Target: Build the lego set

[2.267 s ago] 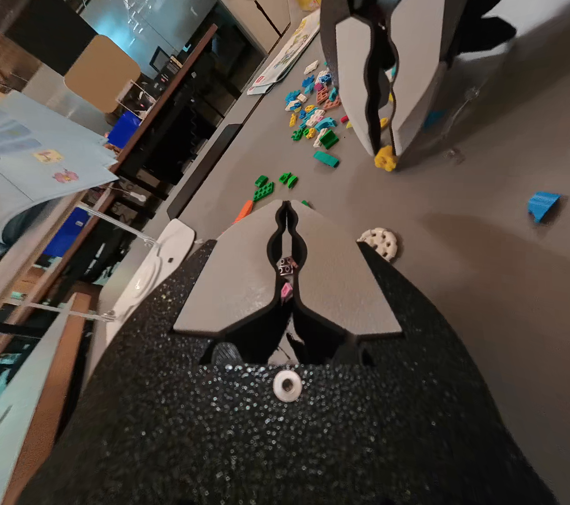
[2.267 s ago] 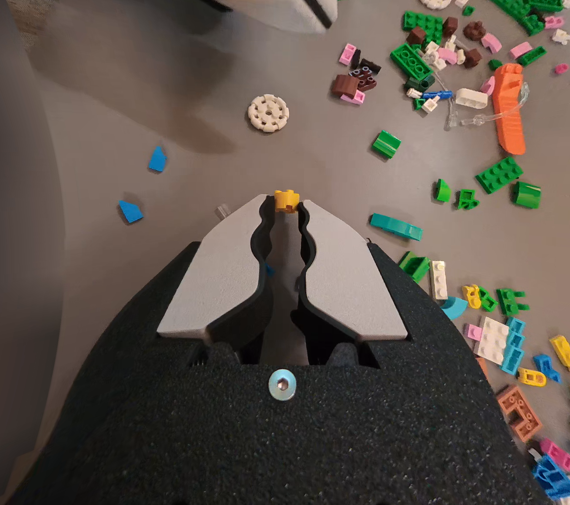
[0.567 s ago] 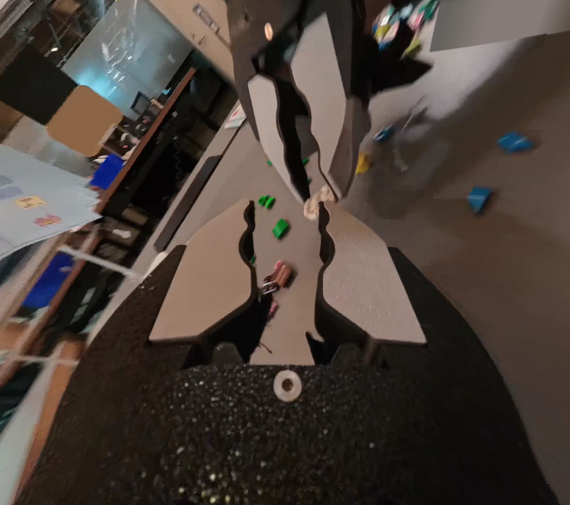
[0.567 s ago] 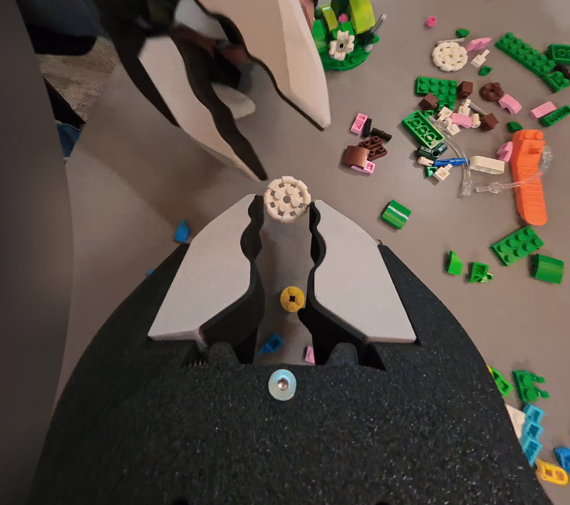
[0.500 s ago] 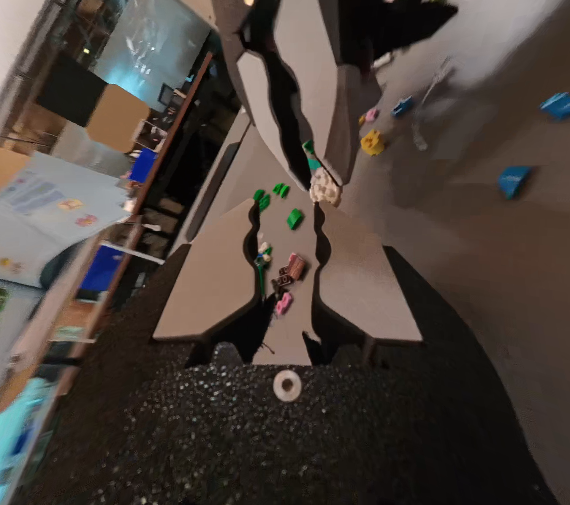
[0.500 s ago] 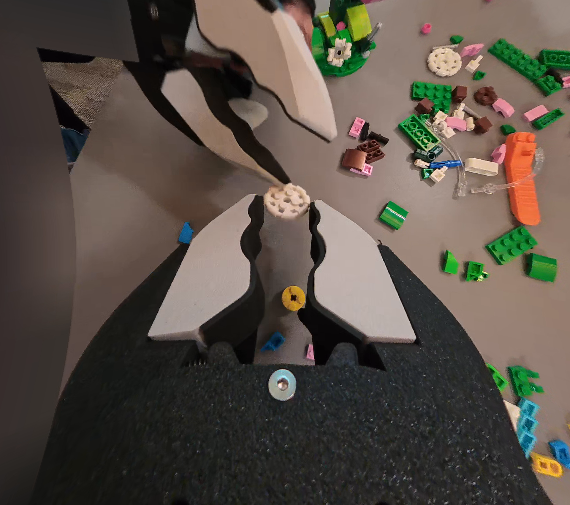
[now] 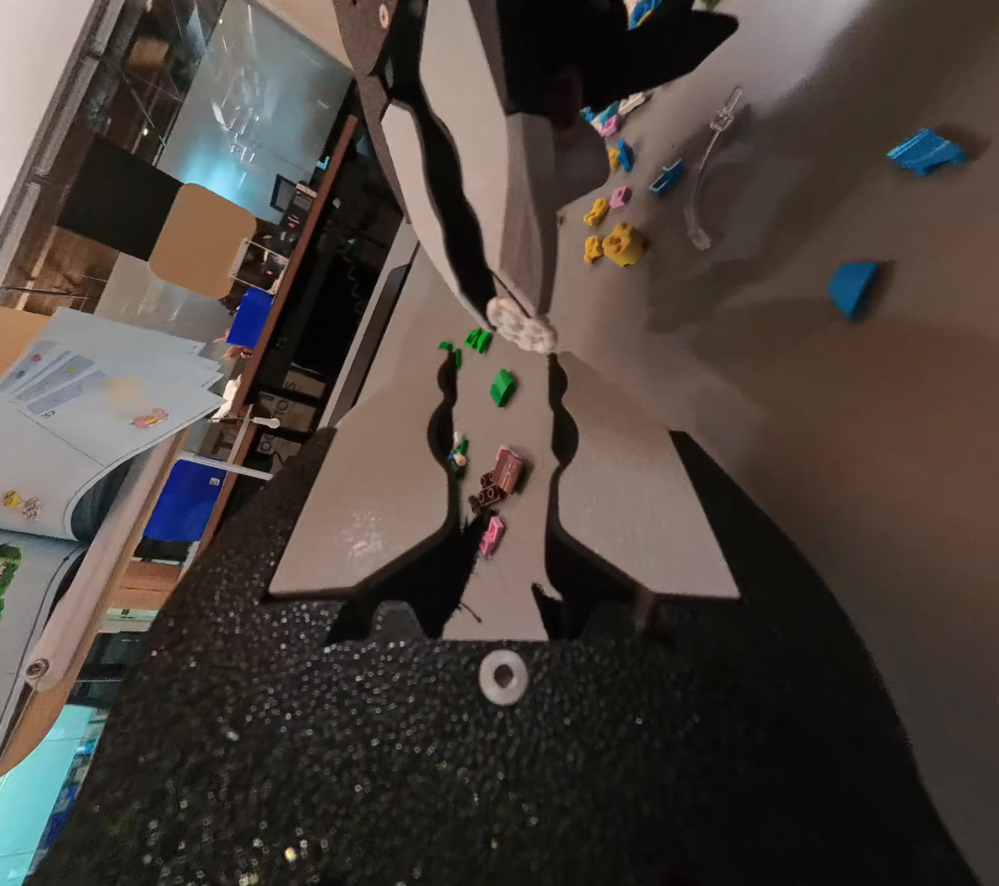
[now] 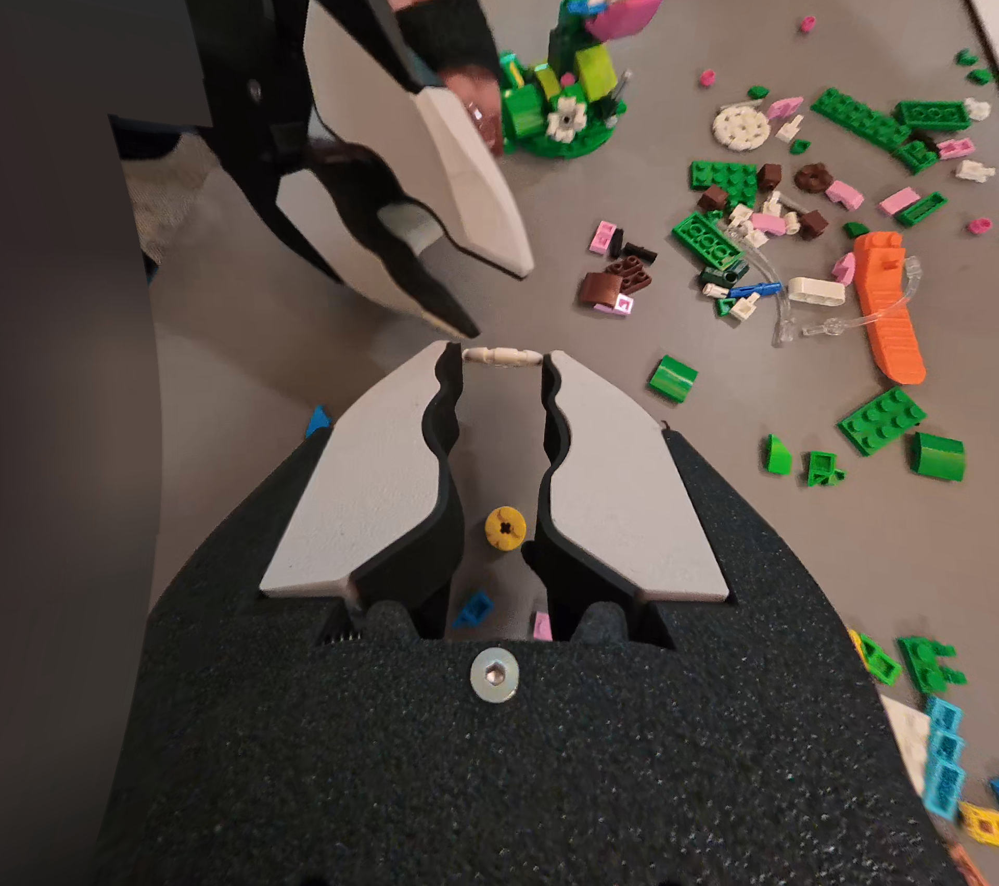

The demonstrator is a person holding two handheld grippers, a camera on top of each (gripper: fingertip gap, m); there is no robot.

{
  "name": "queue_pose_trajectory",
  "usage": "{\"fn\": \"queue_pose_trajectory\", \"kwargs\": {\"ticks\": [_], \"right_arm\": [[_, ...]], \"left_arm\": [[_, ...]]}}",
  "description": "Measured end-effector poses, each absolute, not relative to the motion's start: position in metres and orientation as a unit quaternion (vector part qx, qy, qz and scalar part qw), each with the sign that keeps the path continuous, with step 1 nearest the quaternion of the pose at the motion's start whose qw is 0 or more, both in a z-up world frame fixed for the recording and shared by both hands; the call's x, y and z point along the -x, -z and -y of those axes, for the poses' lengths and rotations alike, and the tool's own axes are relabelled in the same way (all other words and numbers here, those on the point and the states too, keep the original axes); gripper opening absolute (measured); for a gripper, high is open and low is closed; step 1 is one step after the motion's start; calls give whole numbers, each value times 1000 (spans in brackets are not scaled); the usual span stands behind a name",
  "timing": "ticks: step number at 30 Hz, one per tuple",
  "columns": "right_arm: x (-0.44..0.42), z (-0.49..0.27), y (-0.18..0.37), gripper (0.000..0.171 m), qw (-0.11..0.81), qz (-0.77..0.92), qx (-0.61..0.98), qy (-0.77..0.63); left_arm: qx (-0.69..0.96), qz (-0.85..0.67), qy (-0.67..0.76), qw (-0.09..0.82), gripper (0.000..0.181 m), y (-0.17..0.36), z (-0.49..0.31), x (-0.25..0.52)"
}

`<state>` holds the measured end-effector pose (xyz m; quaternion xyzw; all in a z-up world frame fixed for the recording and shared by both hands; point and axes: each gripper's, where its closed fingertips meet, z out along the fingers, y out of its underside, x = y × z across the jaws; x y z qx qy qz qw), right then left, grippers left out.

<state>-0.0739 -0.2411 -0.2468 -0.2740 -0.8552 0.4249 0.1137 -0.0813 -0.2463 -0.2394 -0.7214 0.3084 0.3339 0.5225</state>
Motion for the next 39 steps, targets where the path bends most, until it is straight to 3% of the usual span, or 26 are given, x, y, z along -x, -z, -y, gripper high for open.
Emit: {"fn": "queue_pose_trajectory", "kwargs": {"ticks": [5, 9, 11, 19, 23, 26, 39], "right_arm": [[78, 247, 223, 28, 107, 806, 281, -510], [77, 257, 214, 27, 101, 793, 270, -537], [77, 256, 210, 27, 107, 788, 267, -544], [72, 258, 208, 28, 106, 793, 260, -540], [72, 258, 218, 39, 117, 818, 262, -498], [69, 262, 223, 30, 123, 834, 246, -478], [68, 262, 217, 30, 137, 821, 230, -504]], "left_arm": [[710, -293, -389, 508, 45, 233, 242, 88], [680, -260, -453, 515, 29, 214, 242, 92], [667, -251, -473, 518, 7, 209, 245, 95], [649, -292, -493, 501, 4, 208, 247, 89], [633, -323, -510, 485, 4, 211, 246, 83], [631, -335, -518, 470, 4, 215, 245, 83], [634, -305, -498, 507, 4, 208, 246, 82]]}}
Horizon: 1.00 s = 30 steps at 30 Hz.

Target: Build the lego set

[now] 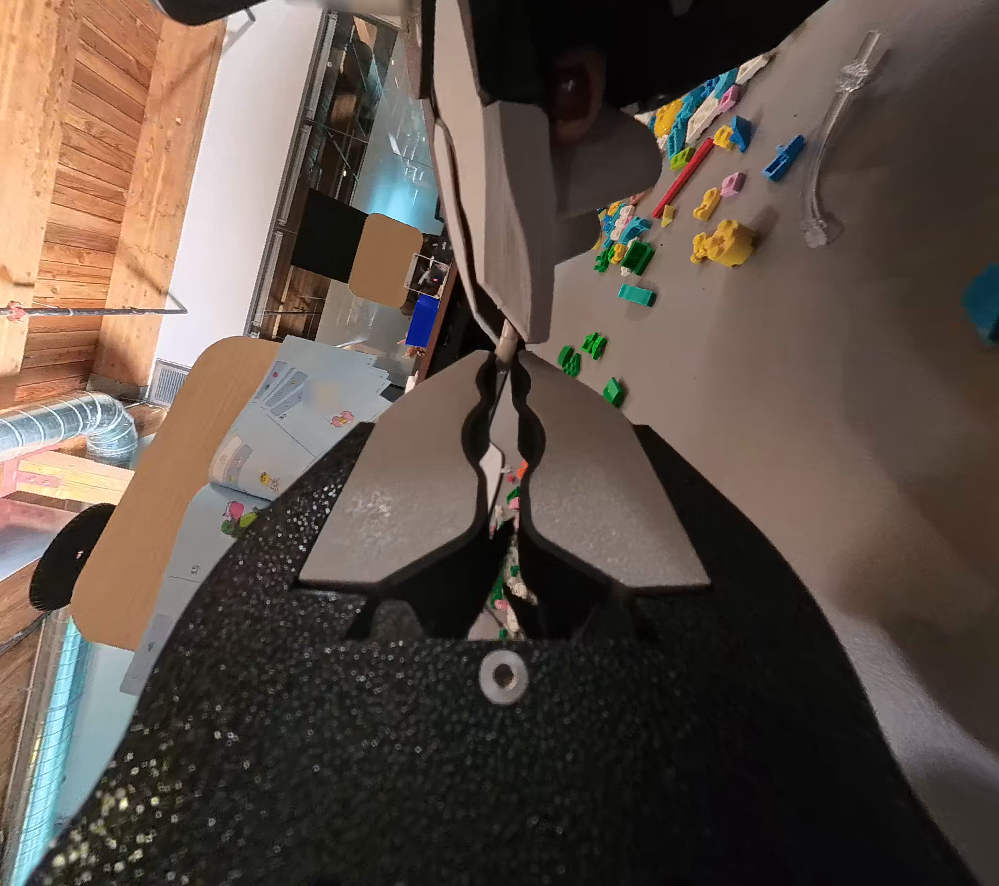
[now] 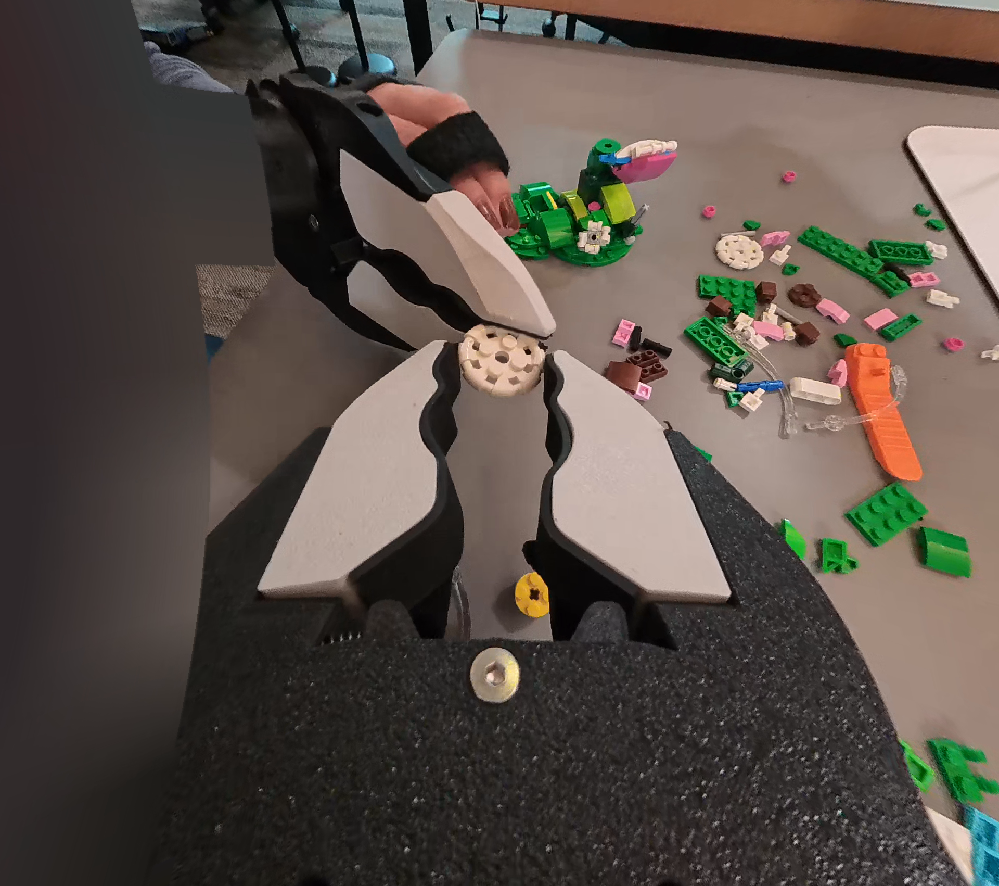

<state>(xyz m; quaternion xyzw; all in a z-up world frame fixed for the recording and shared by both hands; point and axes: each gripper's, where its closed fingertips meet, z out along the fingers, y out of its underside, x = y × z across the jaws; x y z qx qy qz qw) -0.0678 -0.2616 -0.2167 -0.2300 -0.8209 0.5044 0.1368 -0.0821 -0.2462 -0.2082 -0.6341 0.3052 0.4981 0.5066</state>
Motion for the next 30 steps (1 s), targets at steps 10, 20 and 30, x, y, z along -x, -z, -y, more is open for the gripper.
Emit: {"fn": "queue_pose_trajectory", "kwargs": {"ticks": [10, 20, 30], "right_arm": [[71, 244, 220, 30, 362, 868, 99, -325], [74, 249, 221, 5, 512, 846, -55, -139], [77, 244, 218, 4, 543, 829, -58, -119]], "left_arm": [[671, -302, -461, 497, 4, 219, 245, 86], [675, -305, -438, 509, 4, 221, 244, 80], [664, -286, -466, 510, 9, 216, 243, 85]]}}
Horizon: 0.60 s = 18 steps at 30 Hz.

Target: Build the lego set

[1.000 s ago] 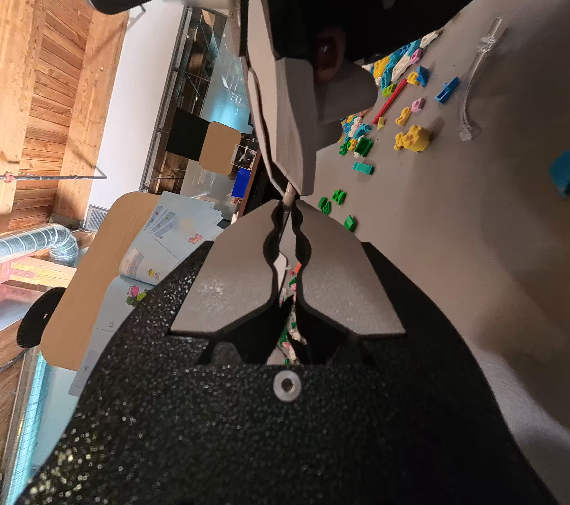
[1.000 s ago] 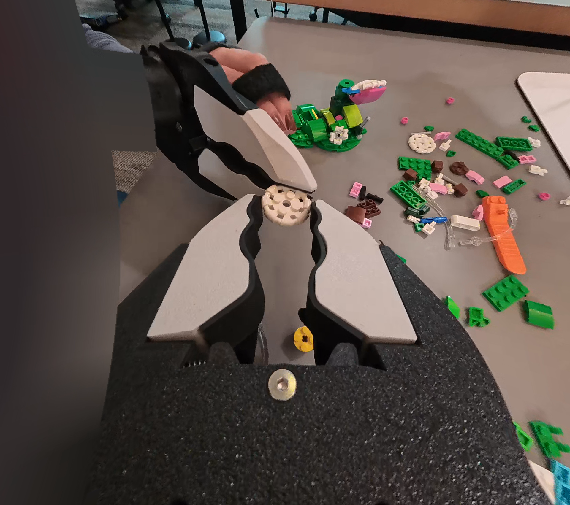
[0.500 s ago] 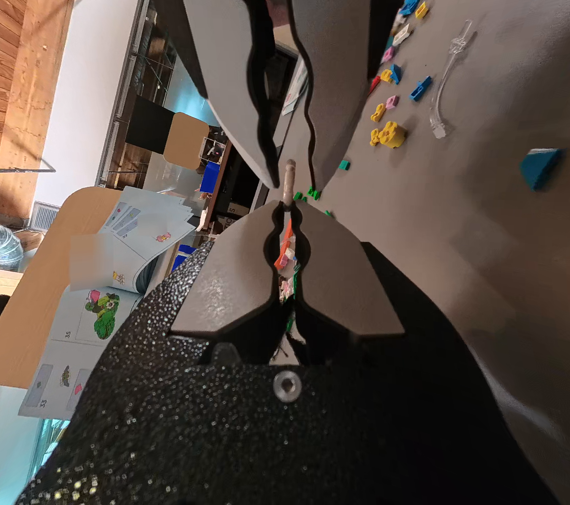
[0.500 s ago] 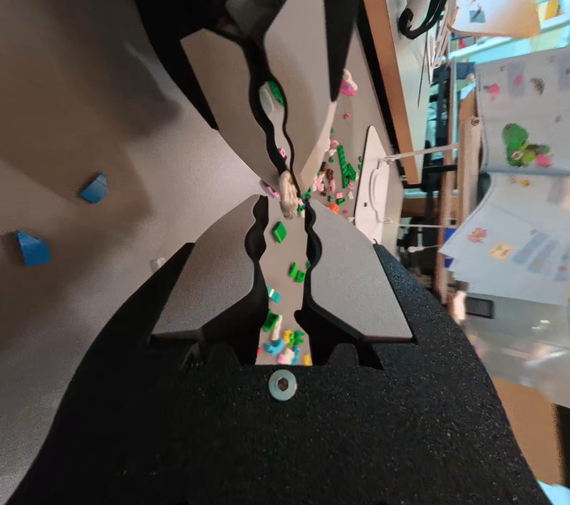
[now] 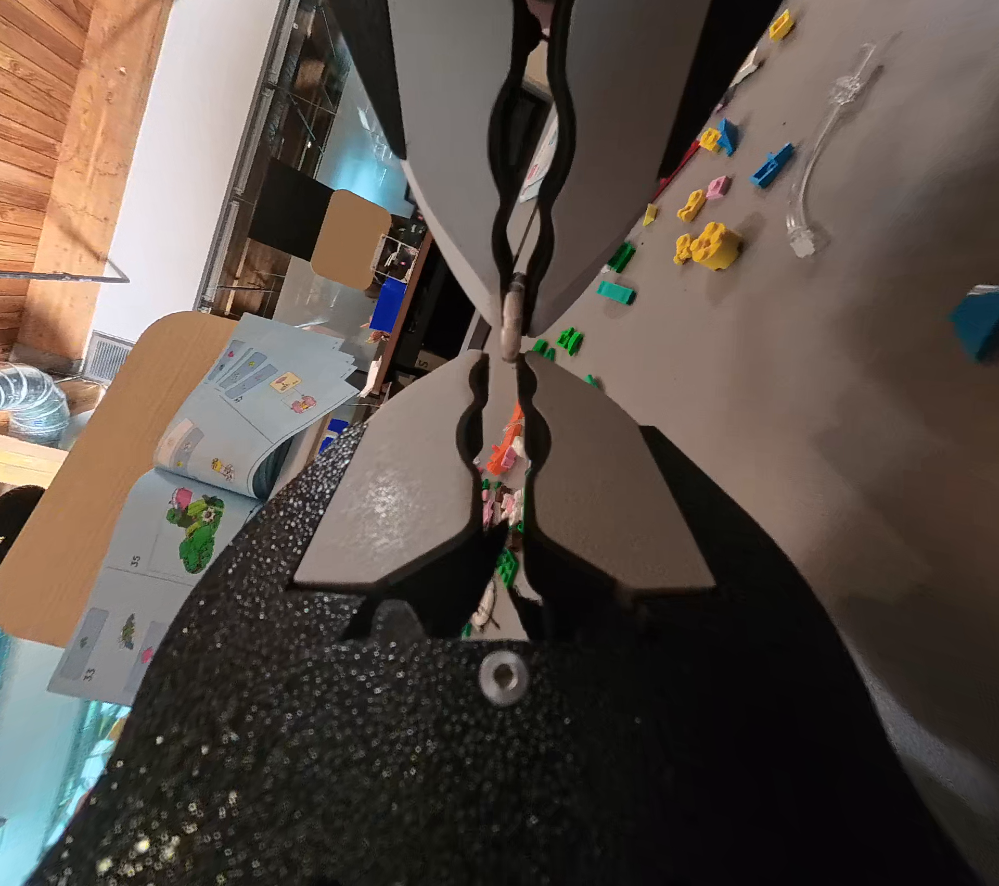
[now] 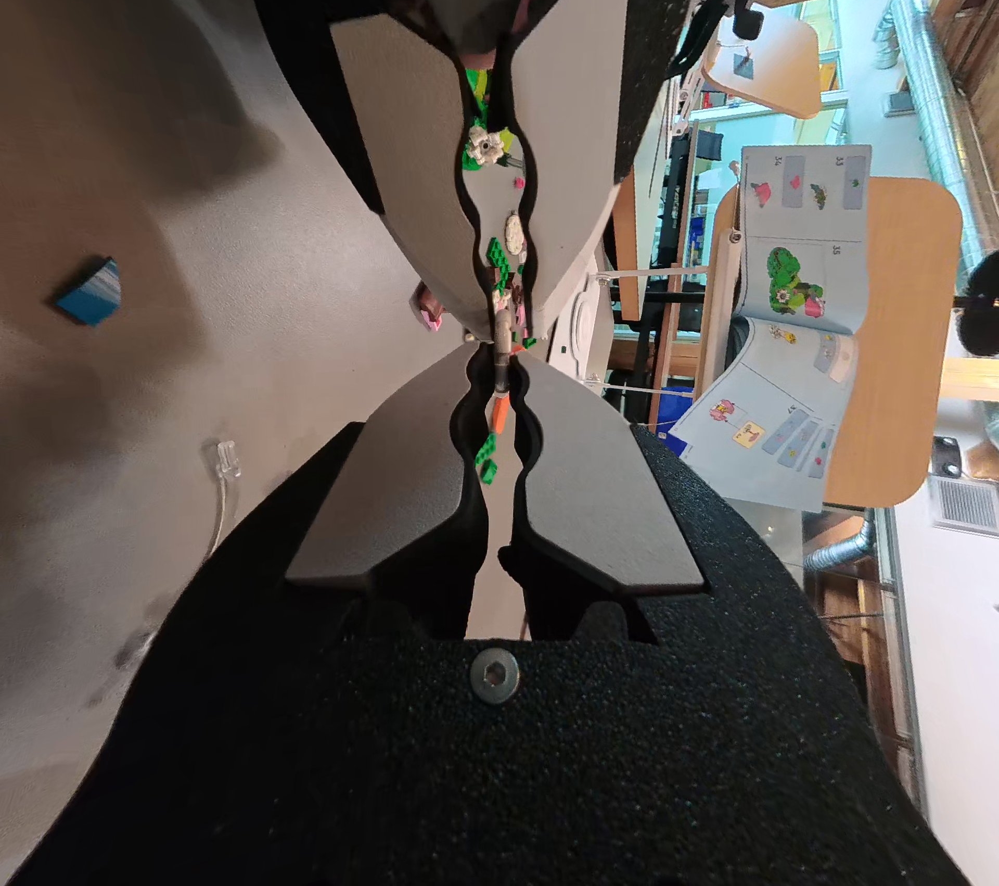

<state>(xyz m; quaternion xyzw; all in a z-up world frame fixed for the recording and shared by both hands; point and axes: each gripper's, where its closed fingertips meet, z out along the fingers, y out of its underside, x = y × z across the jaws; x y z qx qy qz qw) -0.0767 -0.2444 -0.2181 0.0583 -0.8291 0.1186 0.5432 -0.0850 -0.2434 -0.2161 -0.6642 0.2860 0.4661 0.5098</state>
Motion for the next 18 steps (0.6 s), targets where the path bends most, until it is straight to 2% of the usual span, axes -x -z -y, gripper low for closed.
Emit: {"fn": "queue_pose_trajectory", "kwargs": {"ticks": [7, 18], "right_arm": [[77, 245, 218, 4, 550, 824, -55, -124], [80, 246, 214, 4, 560, 817, -25, -136]], "left_arm": [[671, -296, -466, 495, 4, 219, 244, 85], [655, -284, -504, 486, 6, 213, 244, 89]]}}
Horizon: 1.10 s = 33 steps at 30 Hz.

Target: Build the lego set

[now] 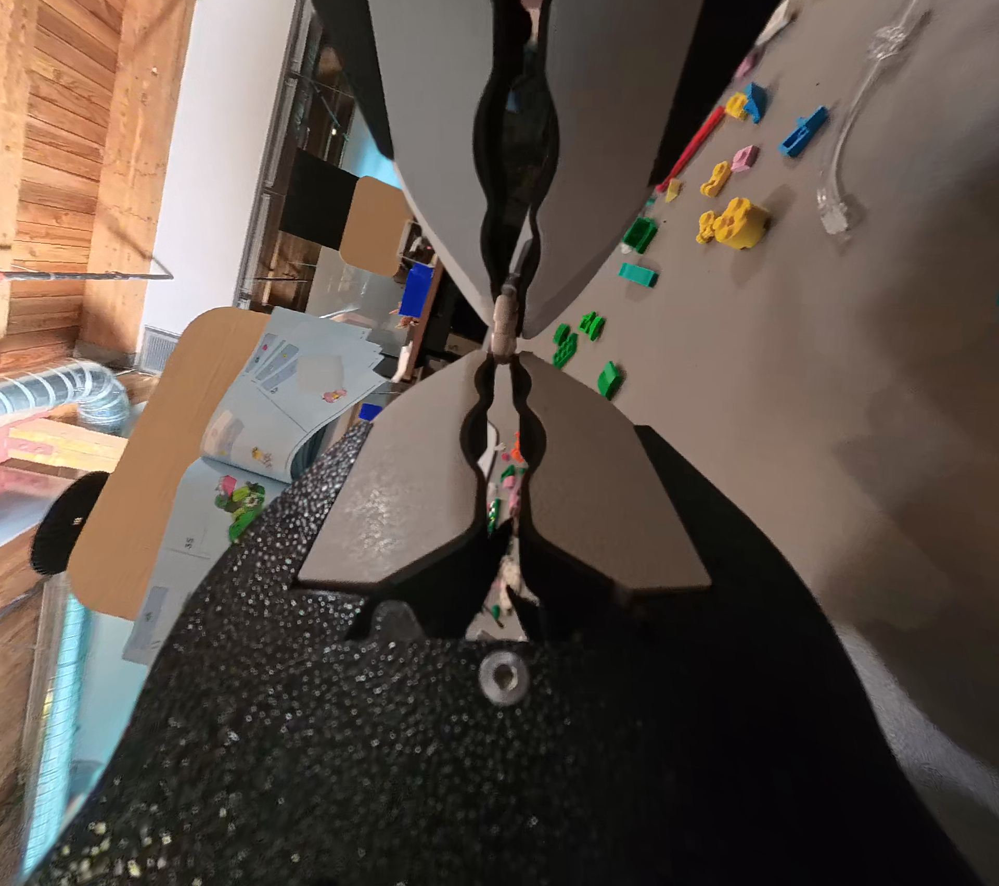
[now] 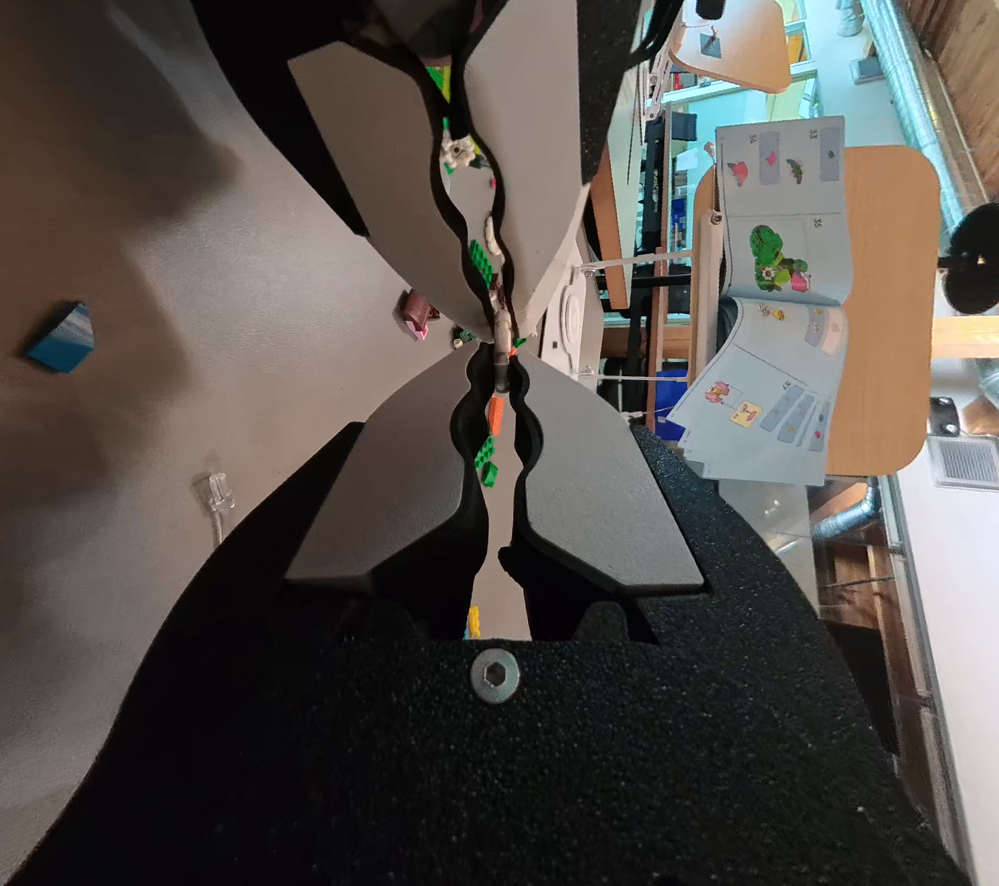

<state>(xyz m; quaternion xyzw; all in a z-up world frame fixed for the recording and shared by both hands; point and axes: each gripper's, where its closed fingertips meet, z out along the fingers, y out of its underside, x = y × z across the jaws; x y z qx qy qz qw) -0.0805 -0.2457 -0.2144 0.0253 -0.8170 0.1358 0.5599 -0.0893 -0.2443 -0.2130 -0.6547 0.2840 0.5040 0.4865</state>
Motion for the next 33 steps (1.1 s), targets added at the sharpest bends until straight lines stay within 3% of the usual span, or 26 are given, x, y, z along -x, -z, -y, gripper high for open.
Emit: {"fn": "queue_pose_trajectory", "kwargs": {"ticks": [6, 14, 22, 26, 33], "right_arm": [[80, 246, 215, 4, 559, 818, -29, -132], [78, 247, 214, 5, 561, 814, -37, -146], [75, 249, 215, 7, 533, 810, 12, -243], [68, 232, 218, 22, 464, 830, 81, -299], [45, 184, 263, 34, 208, 867, 297, -341]], "left_arm": [[643, -282, -522, 485, 13, 210, 245, 90], [656, -294, -489, 494, 3, 214, 245, 86], [677, -283, -454, 505, 2, 216, 245, 86], [679, -289, -463, 490, 3, 220, 245, 89], [675, -307, -471, 477, 3, 225, 244, 87]]}}
